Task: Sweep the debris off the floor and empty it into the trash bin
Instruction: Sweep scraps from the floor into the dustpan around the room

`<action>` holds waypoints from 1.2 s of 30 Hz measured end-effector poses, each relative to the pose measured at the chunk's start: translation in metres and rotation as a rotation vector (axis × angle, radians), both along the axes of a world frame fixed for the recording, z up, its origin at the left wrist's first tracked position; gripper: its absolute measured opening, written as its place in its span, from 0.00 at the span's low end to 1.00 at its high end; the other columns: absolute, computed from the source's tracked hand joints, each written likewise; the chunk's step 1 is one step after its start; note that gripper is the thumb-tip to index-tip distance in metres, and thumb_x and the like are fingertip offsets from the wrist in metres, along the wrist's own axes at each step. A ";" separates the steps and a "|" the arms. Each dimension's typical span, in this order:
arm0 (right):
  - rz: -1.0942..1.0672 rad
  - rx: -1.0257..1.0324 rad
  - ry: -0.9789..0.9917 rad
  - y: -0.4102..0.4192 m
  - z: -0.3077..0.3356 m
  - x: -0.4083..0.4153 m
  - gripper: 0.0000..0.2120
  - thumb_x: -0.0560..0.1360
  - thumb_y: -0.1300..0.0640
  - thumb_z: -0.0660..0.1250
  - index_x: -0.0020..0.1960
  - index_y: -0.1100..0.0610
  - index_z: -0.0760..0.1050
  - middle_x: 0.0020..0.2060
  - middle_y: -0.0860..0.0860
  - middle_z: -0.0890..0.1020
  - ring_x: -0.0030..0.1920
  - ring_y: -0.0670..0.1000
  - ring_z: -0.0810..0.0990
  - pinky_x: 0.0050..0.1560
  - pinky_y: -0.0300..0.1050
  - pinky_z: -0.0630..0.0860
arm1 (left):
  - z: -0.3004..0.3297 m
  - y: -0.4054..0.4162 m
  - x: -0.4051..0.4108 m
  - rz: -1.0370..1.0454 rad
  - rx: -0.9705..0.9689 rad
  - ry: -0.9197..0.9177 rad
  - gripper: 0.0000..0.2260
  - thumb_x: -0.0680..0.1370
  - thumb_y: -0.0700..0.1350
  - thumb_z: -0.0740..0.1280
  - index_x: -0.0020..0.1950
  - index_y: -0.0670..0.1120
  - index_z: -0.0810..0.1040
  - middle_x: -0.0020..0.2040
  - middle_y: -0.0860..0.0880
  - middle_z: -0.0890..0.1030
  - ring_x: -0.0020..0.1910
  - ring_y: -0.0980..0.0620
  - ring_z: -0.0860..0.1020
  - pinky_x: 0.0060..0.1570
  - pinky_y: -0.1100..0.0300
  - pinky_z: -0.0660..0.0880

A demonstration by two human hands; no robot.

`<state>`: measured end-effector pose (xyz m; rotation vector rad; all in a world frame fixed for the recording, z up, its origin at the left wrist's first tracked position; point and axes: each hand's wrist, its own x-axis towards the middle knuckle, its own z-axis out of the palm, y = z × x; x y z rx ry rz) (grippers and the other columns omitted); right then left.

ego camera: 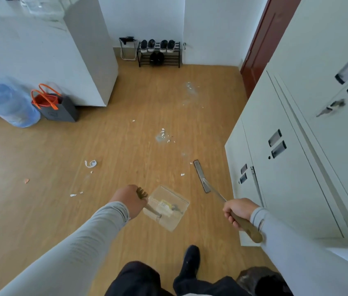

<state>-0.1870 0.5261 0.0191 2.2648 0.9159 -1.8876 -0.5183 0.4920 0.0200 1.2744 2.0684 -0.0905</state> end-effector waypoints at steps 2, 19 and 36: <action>-0.020 -0.014 0.009 0.028 -0.001 0.002 0.11 0.74 0.65 0.62 0.33 0.62 0.74 0.28 0.55 0.75 0.28 0.50 0.73 0.28 0.41 0.72 | 0.000 0.026 0.001 -0.046 -0.006 0.046 0.07 0.78 0.51 0.65 0.43 0.51 0.73 0.43 0.53 0.79 0.38 0.56 0.76 0.33 0.64 0.68; -0.113 -0.108 -0.174 0.212 -0.037 -0.074 0.07 0.72 0.67 0.62 0.38 0.65 0.77 0.27 0.56 0.78 0.25 0.49 0.73 0.25 0.39 0.72 | -0.058 0.231 -0.054 -0.249 -0.110 -0.002 0.09 0.80 0.50 0.62 0.57 0.50 0.75 0.45 0.52 0.79 0.40 0.52 0.79 0.35 0.60 0.75; 0.208 -0.157 -0.230 0.305 -0.154 -0.094 0.15 0.78 0.64 0.60 0.61 0.69 0.76 0.20 0.50 0.77 0.23 0.48 0.76 0.22 0.36 0.74 | -0.133 0.328 -0.057 -0.335 -0.251 0.123 0.06 0.80 0.53 0.59 0.51 0.54 0.73 0.42 0.54 0.78 0.36 0.52 0.78 0.31 0.60 0.72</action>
